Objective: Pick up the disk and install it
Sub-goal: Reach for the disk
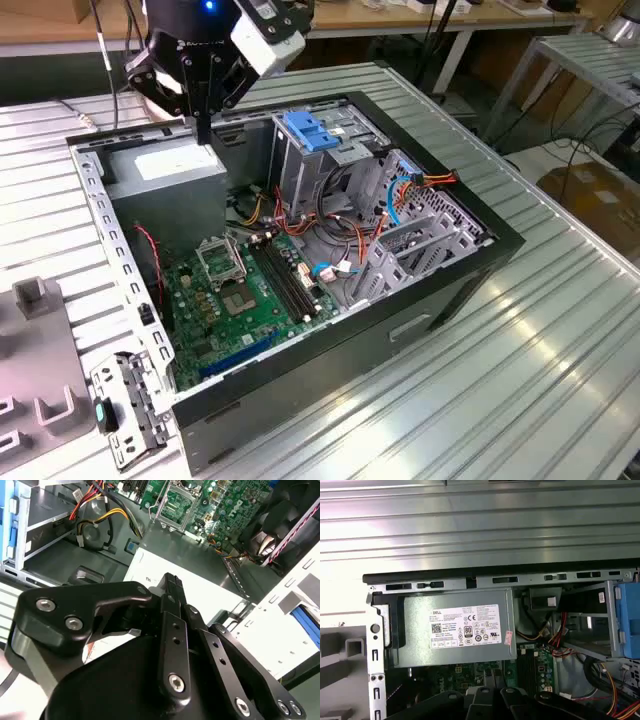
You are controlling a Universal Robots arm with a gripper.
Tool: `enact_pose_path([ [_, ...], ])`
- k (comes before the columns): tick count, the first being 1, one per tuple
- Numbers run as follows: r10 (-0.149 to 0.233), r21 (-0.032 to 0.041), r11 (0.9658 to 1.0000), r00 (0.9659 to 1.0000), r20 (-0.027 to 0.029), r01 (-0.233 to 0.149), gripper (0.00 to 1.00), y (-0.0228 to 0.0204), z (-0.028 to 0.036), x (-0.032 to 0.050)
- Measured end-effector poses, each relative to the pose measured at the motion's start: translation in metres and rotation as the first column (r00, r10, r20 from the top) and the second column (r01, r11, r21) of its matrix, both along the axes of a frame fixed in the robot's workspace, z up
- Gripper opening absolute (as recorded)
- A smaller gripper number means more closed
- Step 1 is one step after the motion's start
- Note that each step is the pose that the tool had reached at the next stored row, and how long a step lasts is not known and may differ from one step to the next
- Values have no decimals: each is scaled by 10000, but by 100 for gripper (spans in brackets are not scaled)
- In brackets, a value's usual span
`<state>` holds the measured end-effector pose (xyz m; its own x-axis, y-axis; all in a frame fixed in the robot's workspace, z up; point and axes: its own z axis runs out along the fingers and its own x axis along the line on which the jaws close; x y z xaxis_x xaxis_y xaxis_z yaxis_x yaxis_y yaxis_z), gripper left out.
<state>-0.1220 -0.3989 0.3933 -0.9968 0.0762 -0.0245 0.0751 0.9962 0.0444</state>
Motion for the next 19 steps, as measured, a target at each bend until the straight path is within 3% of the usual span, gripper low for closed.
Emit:
enact_pose_path([
  [11,0,0,10000,10000,0,0,11,0,0,-41],
  [19,-1,1,10000,10000,0,1,11,0,-1,-129],
])
